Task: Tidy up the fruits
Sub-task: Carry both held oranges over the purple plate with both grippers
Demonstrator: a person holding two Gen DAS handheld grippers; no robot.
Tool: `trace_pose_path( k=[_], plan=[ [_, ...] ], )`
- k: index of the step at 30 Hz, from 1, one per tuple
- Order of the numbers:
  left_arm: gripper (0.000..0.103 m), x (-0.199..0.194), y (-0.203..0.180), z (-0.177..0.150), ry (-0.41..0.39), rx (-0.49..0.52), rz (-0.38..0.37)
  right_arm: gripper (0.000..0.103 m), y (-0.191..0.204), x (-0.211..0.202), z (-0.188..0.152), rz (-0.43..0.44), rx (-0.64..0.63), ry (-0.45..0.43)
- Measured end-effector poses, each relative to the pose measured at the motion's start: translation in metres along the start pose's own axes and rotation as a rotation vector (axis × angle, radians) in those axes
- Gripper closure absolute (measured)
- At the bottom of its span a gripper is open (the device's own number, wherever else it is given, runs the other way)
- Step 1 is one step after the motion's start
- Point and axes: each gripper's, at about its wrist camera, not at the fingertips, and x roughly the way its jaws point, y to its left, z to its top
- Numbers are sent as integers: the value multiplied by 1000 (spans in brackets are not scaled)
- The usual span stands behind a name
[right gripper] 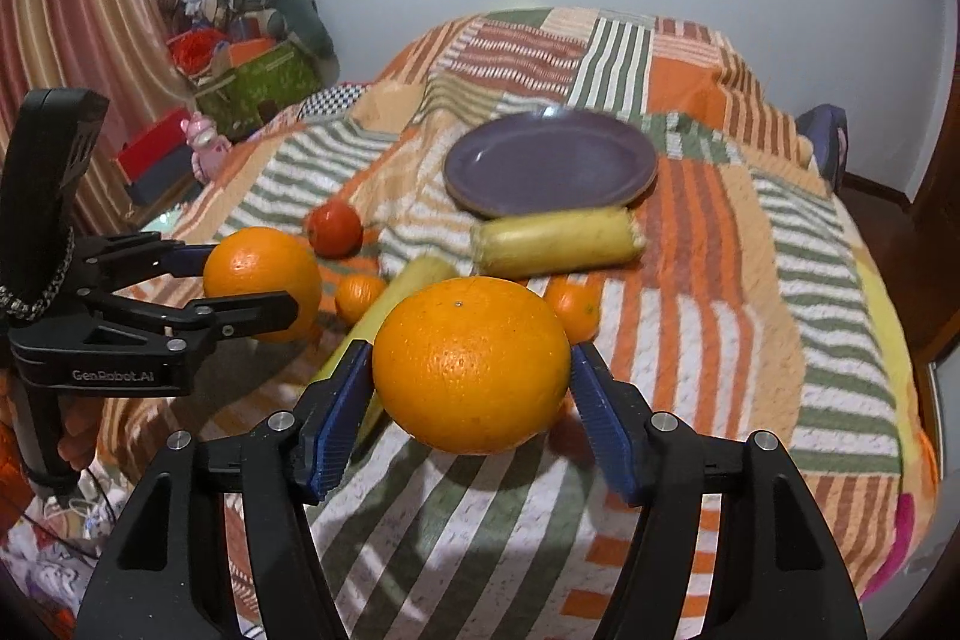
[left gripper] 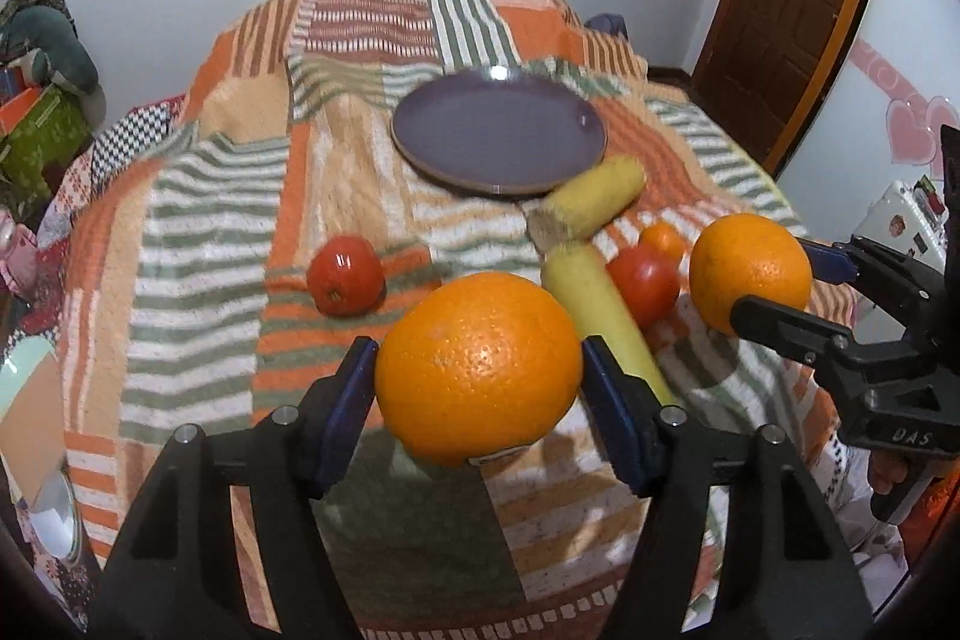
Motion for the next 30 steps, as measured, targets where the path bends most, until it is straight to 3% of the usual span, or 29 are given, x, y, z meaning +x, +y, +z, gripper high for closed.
trace_pose_path(
  k=[15,30],
  plan=[
    [35,-19,-2,72,-139,10,22,40,-27,-13,60,-55,-3,-149],
    [35,22,6,133,-146,5,31,40,-60,23,102,-66,1,-174]
  ],
)
